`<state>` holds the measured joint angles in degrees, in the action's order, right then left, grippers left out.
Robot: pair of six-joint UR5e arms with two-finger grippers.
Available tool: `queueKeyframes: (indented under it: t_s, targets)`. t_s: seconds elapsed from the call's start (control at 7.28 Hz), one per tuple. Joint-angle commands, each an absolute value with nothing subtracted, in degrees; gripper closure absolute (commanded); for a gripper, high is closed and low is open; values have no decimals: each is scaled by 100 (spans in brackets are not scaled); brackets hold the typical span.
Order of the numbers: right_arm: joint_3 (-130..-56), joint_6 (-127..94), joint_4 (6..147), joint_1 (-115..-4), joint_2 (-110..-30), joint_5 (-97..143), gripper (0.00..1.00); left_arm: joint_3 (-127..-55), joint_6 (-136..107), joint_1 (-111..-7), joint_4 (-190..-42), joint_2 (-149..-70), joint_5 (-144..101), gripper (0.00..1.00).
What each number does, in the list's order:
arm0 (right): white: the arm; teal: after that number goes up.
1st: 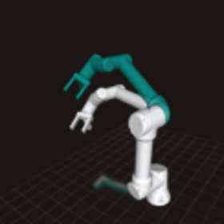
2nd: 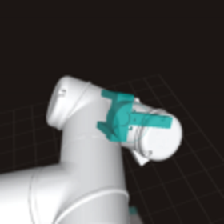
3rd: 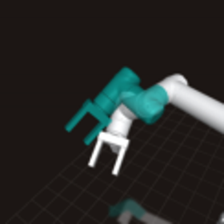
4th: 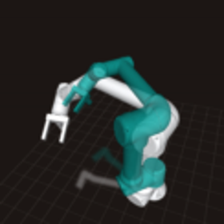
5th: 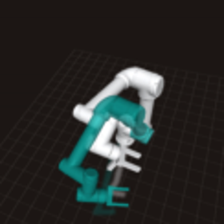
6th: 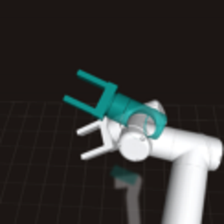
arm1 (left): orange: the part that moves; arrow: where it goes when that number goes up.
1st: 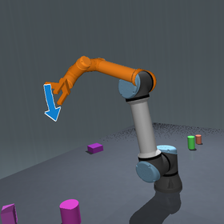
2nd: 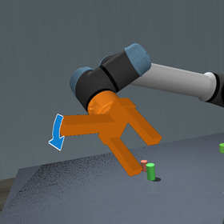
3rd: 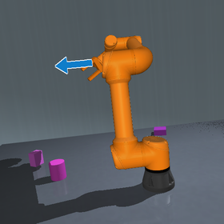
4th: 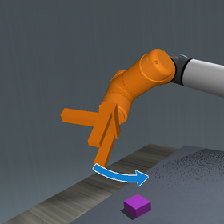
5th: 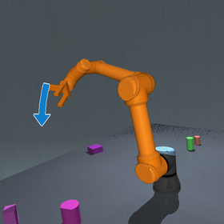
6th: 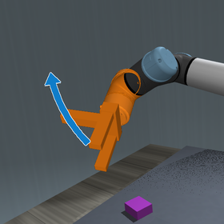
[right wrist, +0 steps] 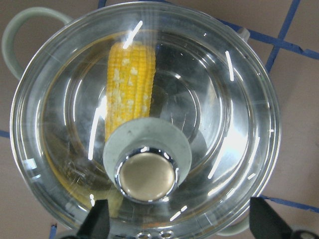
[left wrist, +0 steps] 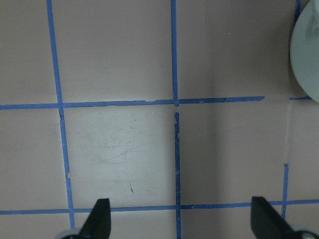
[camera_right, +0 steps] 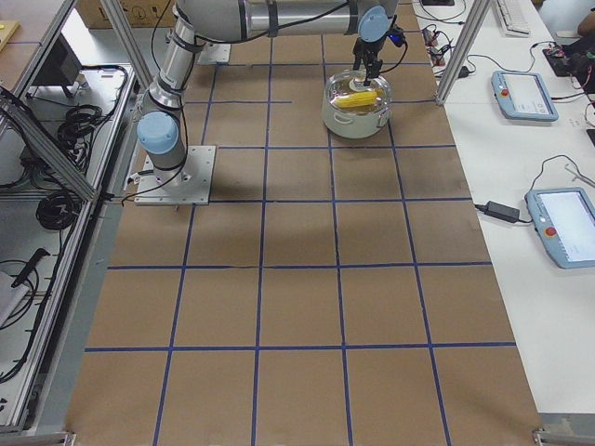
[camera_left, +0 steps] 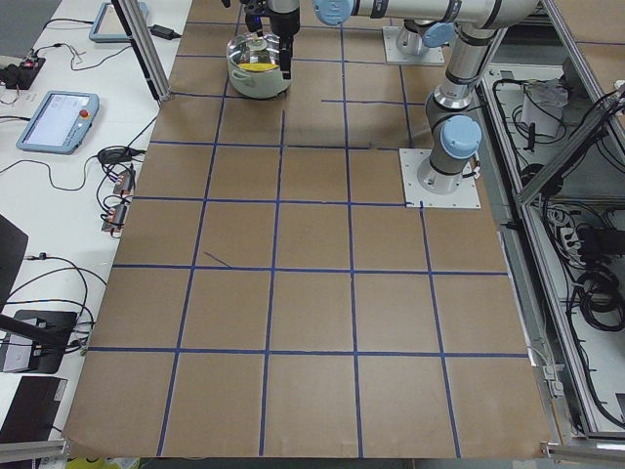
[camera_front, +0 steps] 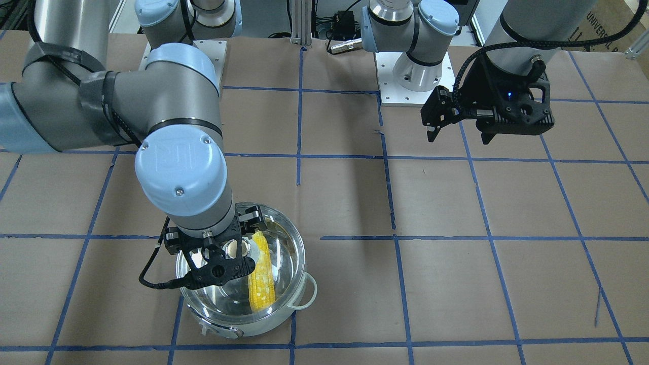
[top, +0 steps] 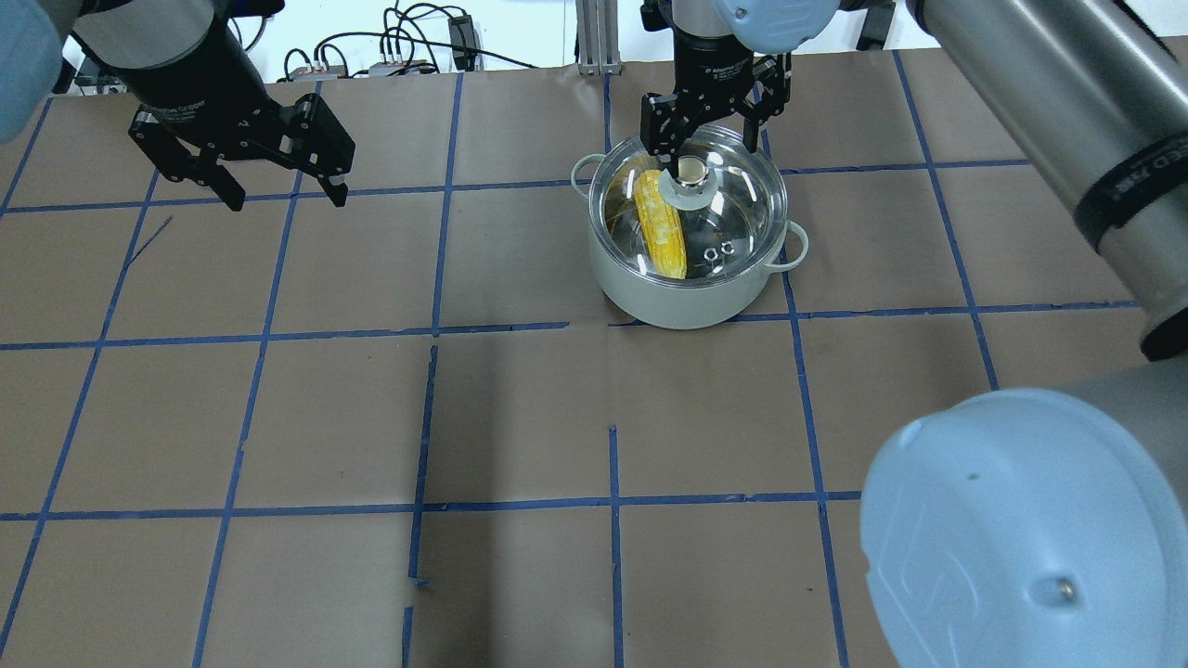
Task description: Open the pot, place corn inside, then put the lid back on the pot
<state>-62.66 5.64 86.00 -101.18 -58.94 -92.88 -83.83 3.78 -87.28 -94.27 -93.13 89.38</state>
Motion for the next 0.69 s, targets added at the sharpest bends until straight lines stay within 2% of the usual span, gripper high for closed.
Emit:
queueKeyframes:
  t_s: [0.0, 0.41, 0.55]
  targets:
    - [-6694, 633, 8106, -10020, -6692, -9290, 4, -8446, 387, -8728, -9413, -9272, 8947, 0]
    - [-7994, 712, 8499, -9372, -8090, -9211, 1, -8446, 395, -8728, -9413, -9272, 8947, 0]
    - [-8311, 738, 8725, -9099, -8338, -9211, 1, -8455, 413, -8728, -9413, -9264, 8991, 0]
